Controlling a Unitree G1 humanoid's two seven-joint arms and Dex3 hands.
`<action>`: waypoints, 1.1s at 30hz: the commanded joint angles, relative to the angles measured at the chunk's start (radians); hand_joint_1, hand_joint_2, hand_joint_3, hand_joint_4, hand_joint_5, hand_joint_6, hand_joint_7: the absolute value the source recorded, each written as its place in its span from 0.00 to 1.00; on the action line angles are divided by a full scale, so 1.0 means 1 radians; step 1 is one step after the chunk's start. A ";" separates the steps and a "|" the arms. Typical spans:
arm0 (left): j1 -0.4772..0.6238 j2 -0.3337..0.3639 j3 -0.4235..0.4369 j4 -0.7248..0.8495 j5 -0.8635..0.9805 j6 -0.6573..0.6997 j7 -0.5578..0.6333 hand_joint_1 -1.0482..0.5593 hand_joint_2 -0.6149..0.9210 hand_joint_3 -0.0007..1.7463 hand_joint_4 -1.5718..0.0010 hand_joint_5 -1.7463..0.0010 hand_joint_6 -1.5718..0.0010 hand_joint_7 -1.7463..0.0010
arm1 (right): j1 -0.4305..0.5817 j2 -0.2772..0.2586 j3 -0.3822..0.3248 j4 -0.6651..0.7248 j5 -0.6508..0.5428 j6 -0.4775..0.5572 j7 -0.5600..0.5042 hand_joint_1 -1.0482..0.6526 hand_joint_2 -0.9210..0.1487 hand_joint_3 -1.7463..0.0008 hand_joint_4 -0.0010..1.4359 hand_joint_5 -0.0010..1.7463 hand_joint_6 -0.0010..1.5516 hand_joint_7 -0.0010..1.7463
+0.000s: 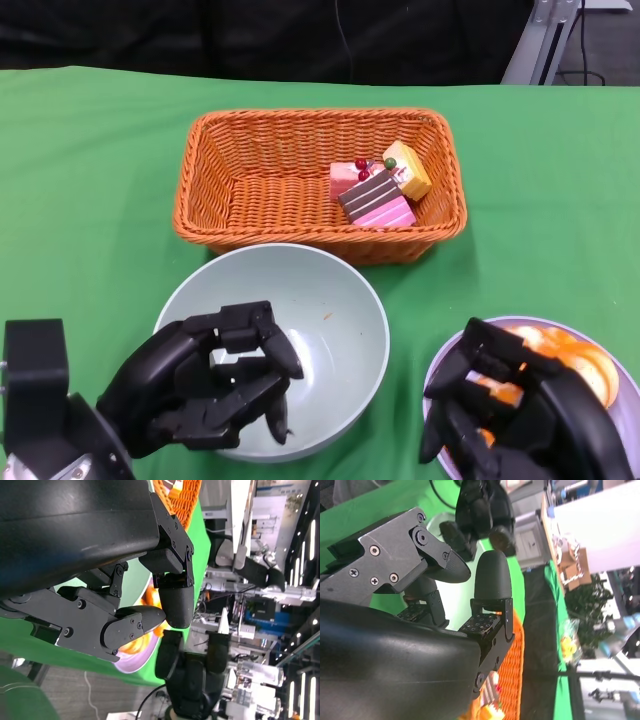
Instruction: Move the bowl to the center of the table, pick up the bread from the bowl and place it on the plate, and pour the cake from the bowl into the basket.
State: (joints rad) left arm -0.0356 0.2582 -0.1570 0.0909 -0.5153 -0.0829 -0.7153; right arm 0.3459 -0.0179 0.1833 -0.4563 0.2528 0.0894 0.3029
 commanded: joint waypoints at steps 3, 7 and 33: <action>0.011 -0.003 0.024 -0.002 0.035 -0.041 -0.073 0.55 0.87 0.50 0.51 0.04 0.56 0.15 | 0.021 -0.035 0.027 -0.068 0.007 -0.007 0.017 0.58 0.37 0.32 0.52 0.94 0.45 0.81; 0.015 0.000 0.032 -0.034 0.053 -0.033 -0.089 0.57 0.81 0.57 0.49 0.05 0.53 0.18 | 0.043 -0.046 0.053 -0.118 -0.001 -0.002 0.009 0.57 0.38 0.30 0.53 0.94 0.46 0.79; 0.039 0.010 0.037 -0.117 0.104 -0.003 -0.097 0.55 0.75 0.66 0.52 0.02 0.54 0.17 | 0.072 -0.084 0.072 -0.194 0.009 0.047 -0.023 0.56 0.42 0.29 0.52 0.95 0.46 0.78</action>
State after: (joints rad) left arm -0.0017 0.2543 -0.1215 -0.0108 -0.4195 -0.0885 -0.7978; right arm 0.4094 -0.0865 0.2537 -0.6287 0.2595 0.1433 0.2813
